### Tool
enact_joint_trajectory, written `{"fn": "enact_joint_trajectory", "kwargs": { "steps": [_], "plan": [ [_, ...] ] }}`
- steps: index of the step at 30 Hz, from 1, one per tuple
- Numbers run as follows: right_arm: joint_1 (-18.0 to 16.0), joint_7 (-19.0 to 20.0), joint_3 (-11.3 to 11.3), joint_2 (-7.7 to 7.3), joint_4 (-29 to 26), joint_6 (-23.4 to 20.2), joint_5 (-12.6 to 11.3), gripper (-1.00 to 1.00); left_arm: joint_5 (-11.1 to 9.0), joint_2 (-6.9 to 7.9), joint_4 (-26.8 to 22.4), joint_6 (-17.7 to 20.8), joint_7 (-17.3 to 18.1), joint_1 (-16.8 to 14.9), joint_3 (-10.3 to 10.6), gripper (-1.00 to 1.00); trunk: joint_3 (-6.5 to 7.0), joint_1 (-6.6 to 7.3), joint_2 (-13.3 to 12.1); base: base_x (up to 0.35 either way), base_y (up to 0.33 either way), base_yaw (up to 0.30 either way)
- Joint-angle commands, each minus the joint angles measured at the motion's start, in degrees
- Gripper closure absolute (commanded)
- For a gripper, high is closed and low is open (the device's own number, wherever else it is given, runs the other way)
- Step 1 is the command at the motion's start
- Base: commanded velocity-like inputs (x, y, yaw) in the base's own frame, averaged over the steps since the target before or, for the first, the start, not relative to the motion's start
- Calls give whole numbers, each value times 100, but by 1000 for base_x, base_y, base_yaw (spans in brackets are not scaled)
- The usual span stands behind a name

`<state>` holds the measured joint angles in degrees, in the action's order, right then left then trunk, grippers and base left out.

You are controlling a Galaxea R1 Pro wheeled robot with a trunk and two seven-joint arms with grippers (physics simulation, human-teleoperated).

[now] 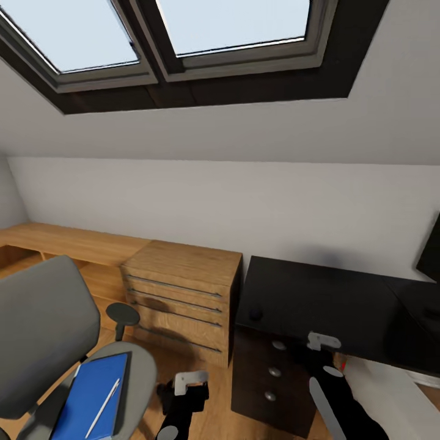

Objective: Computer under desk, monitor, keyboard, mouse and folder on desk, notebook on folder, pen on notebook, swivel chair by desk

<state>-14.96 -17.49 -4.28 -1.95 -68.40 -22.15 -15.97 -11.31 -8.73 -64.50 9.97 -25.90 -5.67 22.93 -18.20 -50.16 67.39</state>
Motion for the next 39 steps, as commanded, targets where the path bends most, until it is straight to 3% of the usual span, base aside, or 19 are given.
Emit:
{"fn": "enact_joint_trajectory", "kwargs": {
  "steps": [1, 10, 13, 14, 18, 19, 22, 26, 27, 29, 34, 39],
  "plan": [
    [137, -61, -25, -7, 11, 88, 9, -100, -29, 3, 238, 13, -40, -4, 15, -100, -3, 0, 5, -9, 0, -241],
    [896, -76, -29, -7, 107, 780, 485, -100, -22, 3, 1426, -21, -64, -4, 18, -100, 19, 0, 5, -6, 0, -162],
    [1072, -78, -29, -7, 361, 1115, 597, -100, -24, 7, 1864, -47, -69, -4, 18, -100, 20, 0, 5, -106, 0, -33],
    [1133, -74, -29, -7, 692, 1442, 636, -100, -28, 19, 2155, -175, -71, -4, 18, -100, 20, 0, 5, -231, 0, -13],
    [1171, -69, -34, -7, 1219, 2010, 670, -100, -29, 36, 2511, -586, -71, -4, 18, -100, 21, 0, 5, -273, 0, -8],
    [1187, -59, -52, -4, 1701, 2612, 709, -100, -29, 49, 2817, -1121, -53, -4, 18, -100, 21, 0, 5, -316, 0, -2],
    [1193, -63, -64, 6, 2022, 3071, 777, -100, -35, 72, 3090, -1538, -35, -4, 13, -100, 21, 0, 5, -322, 0, -1],
    [1196, -66, -70, 22, 2216, 3330, 809, -100, -32, 103, 3326, -1740, -36, -4, 11, -100, 21, 0, 5, -329, -22, -1],
    [1197, -57, -97, 42, 2791, 3600, 840, -100, -22, 157, 3511, -1860, -34, -4, 10, -100, 21, 0, 5, -326, -135, 0],
    [1198, -55, -98, 44, 2935, 3757, 842, -100, -25, 180, 3528, -1869, -34, -4, 10, -100, 21, 0, 5, -319, -151, 0],
    [1198, -53, -101, 47, 3094, 4239, 849, -100, -42, 271, 3749, -1880, -35, -4, -6, -100, 21, 0, 5, -312, -142, 0],
    [1198, -53, -106, 58, 3110, 4297, 849, -100, -46, 268, 3997, -1888, -32, -4, 7, -100, 21, 0, 5, -329, -34, 0]
  ]
}}
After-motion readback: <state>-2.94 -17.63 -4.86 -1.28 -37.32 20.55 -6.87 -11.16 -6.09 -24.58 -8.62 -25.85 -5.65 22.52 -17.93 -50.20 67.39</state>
